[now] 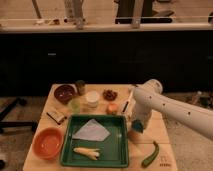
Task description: Wipe red bowl with sponge
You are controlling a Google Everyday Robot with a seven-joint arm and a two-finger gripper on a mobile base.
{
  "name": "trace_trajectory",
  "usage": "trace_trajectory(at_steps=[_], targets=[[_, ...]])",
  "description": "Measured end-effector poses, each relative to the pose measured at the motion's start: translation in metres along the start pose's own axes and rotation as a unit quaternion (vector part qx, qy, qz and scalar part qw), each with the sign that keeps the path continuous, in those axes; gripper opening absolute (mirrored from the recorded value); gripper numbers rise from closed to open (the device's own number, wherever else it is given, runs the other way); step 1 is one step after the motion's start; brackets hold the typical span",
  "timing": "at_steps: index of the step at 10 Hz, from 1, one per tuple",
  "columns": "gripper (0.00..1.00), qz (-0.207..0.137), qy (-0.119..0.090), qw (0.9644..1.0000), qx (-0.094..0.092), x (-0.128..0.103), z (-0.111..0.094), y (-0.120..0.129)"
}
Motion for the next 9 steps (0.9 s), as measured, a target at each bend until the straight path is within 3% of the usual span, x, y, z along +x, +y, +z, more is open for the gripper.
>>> trace_trajectory(at_steps=[3, 9], targets=[[0.0, -0.024, 0.012, 0.9996, 0.013, -0.015, -0.023, -0.003], [0.0, -0.031, 0.01, 0.9994, 0.011, -0.023, -0.023, -0.004]])
